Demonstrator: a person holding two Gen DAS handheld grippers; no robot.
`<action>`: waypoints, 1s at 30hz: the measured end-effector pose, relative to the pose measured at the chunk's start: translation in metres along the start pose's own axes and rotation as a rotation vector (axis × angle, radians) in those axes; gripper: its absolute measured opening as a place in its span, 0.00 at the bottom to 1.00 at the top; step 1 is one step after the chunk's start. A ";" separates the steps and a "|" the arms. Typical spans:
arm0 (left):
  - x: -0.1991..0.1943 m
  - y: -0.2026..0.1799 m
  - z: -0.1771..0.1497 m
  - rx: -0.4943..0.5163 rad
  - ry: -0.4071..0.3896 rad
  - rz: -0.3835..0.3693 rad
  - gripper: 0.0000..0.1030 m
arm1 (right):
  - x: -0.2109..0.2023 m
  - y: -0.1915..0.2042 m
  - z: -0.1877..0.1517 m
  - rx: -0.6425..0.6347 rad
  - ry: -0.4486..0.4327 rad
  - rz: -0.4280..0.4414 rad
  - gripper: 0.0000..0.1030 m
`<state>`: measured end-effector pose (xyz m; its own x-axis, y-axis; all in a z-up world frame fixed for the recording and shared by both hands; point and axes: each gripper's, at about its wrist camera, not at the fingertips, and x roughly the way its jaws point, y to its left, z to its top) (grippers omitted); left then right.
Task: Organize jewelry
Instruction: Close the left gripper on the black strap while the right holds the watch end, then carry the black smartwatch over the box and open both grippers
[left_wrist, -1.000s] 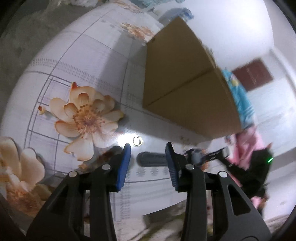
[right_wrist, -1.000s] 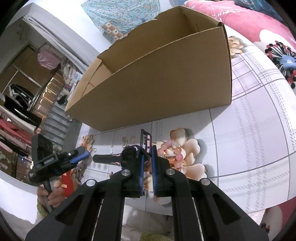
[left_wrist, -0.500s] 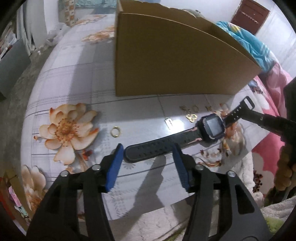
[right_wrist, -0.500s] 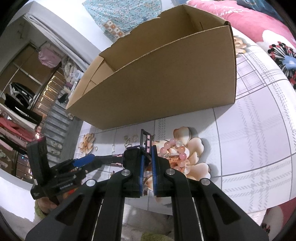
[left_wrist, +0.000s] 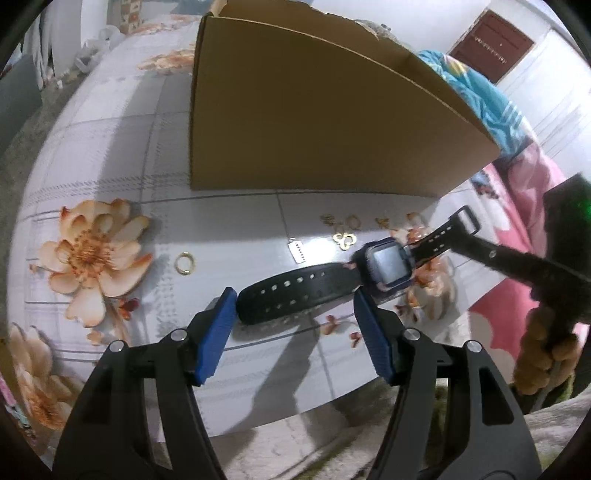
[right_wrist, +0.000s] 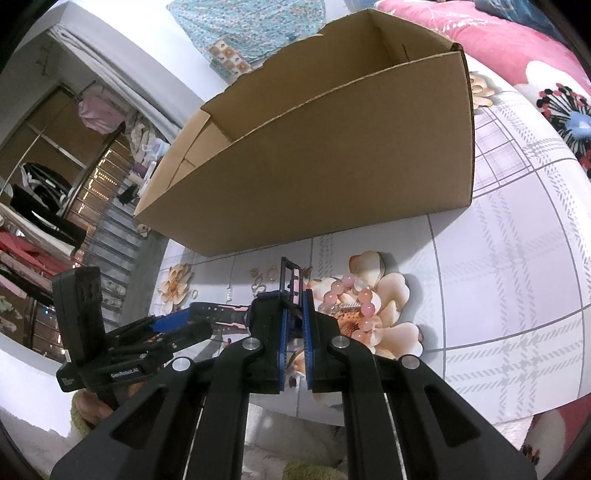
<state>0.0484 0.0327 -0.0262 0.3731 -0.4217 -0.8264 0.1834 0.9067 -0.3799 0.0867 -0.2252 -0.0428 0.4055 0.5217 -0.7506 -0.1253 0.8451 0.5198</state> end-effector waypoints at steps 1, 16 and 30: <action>0.000 0.001 0.000 -0.010 -0.002 -0.014 0.59 | 0.001 0.000 0.000 0.000 0.002 0.001 0.08; 0.005 0.008 -0.002 -0.070 -0.023 -0.082 0.24 | 0.002 -0.003 0.000 0.008 -0.002 -0.004 0.08; -0.062 -0.017 0.018 -0.017 -0.135 -0.206 0.16 | -0.057 0.026 0.012 -0.069 -0.124 0.086 0.08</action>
<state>0.0382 0.0433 0.0393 0.4478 -0.5942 -0.6681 0.2534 0.8009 -0.5425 0.0709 -0.2345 0.0187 0.4992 0.5773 -0.6462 -0.2244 0.8065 0.5470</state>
